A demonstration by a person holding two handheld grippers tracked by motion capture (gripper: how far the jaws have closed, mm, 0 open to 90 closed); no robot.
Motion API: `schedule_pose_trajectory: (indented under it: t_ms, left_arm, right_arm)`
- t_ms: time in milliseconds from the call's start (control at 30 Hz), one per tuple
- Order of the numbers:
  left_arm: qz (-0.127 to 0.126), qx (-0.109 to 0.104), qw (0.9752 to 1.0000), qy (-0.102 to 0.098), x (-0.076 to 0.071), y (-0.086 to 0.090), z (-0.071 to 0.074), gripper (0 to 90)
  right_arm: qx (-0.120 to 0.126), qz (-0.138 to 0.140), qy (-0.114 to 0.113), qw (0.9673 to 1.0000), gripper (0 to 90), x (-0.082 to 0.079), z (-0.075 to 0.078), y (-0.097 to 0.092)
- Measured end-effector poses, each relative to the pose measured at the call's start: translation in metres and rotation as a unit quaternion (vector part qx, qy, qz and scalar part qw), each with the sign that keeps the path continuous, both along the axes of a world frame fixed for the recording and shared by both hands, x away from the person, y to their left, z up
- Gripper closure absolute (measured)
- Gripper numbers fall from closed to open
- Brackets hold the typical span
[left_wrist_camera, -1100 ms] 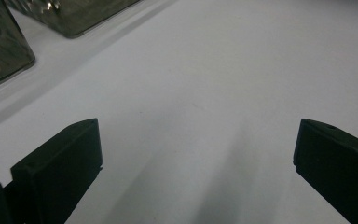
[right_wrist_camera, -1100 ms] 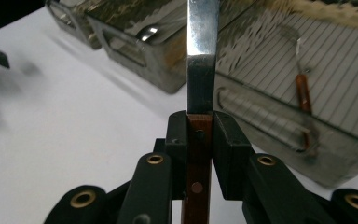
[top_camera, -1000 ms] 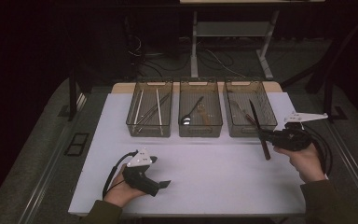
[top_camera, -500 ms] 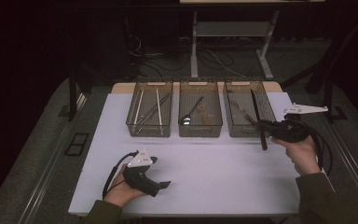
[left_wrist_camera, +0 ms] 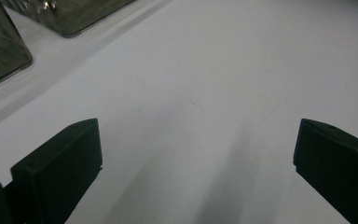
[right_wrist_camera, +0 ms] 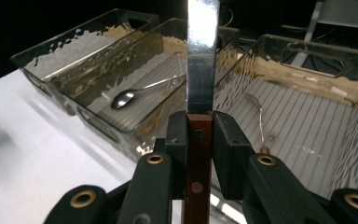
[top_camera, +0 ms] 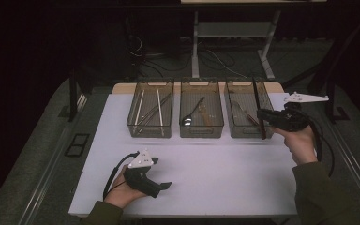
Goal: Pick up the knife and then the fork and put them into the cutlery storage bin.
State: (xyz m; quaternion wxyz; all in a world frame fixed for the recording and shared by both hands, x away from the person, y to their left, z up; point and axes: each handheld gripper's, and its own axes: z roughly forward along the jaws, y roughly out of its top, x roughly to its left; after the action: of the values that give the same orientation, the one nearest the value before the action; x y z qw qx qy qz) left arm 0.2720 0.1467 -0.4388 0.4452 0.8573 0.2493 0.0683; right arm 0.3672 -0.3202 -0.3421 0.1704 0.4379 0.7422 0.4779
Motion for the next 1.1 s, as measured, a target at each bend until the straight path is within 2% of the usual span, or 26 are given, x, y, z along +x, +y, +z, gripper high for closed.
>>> schedule_pose_trajectory:
  t_ms: [333,633,867,1100]
  left_arm:
    - [-0.001,0.0,1.0,0.0,0.0,-0.001,0.0,0.0]
    - [-0.002,0.002,1.0,0.0,0.0,-0.001,0.0,0.0]
    - [-0.003,0.0,1.0,0.0,0.0,-0.001,0.0,0.0]
    - [-0.004,-0.002,1.0,0.0,-0.001,-0.001,0.0,0.0]
  right_arm:
    - [0.003,-0.024,-0.006,0.9997,76.9,0.019,0.004,0.002]
    - [0.007,-0.058,-0.014,0.9982,76.9,0.04,0.003,0.002]
    - [-0.004,-0.073,-0.01,0.9973,76.9,0.055,-0.006,0.006]
    - [-0.029,-0.083,0.014,0.9961,76.8,0.066,-0.024,0.011]
